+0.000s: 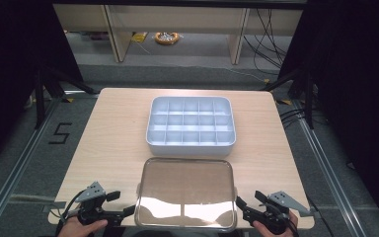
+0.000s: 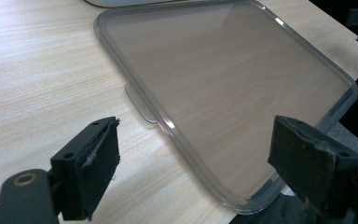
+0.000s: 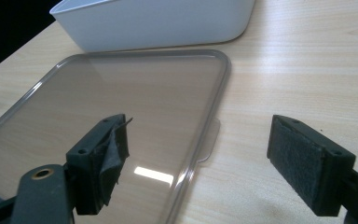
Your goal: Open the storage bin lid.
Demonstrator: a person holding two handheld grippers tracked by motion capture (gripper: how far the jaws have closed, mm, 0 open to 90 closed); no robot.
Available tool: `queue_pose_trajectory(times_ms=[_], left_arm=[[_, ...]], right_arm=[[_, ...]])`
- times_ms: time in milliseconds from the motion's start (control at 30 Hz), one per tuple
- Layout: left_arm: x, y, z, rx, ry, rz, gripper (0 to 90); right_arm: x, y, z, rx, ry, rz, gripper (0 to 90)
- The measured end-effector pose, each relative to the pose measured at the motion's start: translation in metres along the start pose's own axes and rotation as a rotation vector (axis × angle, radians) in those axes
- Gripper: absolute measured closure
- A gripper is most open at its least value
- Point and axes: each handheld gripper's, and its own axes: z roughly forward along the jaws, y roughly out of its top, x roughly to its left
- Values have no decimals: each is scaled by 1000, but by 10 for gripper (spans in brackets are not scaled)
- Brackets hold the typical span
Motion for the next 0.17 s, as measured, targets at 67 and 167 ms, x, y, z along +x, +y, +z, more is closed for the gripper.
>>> queue_pose_trajectory(times_ms=[67,167], left_arm=[[0,-1,1,-16,-2,0,154],[0,-1,2,-5,-11,-7,154]], right_arm=[[-1,0,0,-8,-2,1,214],[-1,0,0,2,2,11,215]])
